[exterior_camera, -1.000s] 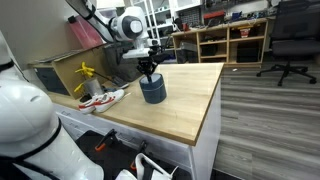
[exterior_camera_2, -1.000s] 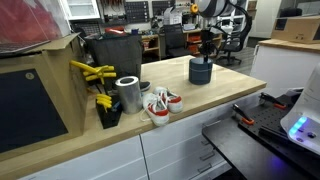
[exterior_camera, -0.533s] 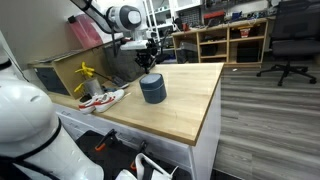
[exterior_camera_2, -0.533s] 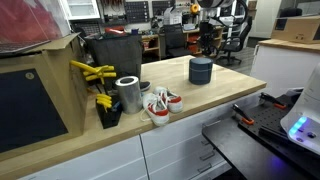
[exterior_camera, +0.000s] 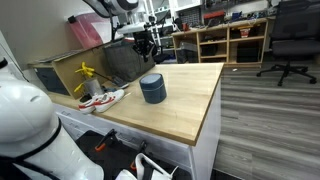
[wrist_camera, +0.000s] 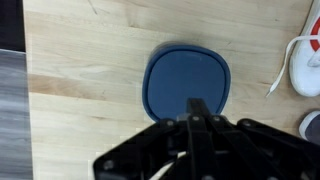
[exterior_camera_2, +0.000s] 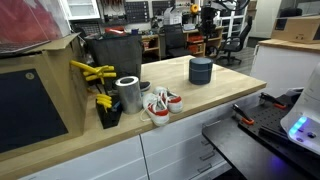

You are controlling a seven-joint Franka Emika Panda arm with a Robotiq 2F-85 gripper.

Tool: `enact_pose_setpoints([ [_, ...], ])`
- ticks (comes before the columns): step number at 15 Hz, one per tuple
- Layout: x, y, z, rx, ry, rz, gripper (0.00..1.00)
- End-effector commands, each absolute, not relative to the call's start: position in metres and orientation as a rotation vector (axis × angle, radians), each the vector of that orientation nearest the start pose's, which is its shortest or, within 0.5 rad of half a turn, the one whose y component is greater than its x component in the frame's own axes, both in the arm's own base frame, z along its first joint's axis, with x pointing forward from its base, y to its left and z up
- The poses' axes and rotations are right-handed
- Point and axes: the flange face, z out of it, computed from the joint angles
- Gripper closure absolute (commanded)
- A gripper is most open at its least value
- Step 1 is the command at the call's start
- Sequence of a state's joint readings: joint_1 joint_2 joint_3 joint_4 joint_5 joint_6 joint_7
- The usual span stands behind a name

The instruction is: Close the dark grey container.

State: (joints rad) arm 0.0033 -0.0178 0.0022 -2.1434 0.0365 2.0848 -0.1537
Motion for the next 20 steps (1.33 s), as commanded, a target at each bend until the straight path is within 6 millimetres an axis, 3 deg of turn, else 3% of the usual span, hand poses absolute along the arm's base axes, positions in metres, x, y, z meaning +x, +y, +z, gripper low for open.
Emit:
enact_pose_setpoints([
  [1, 0.528, -0.014, 0.454, -3.135, -0.252, 0.122, 1.00],
  [6, 0.528, -0.042, 0.518, -3.168, -0.235, 0.203, 1.00],
  [9, 0.526, -0.056, 0.546, -3.167, -0.235, 0.229, 1.00],
  [16, 0.514, -0.075, 0.594, -3.151, -0.260, 0.258, 1.00],
  [20, 0.508, -0.084, 0.610, -3.144, -0.281, 0.244, 1.00],
])
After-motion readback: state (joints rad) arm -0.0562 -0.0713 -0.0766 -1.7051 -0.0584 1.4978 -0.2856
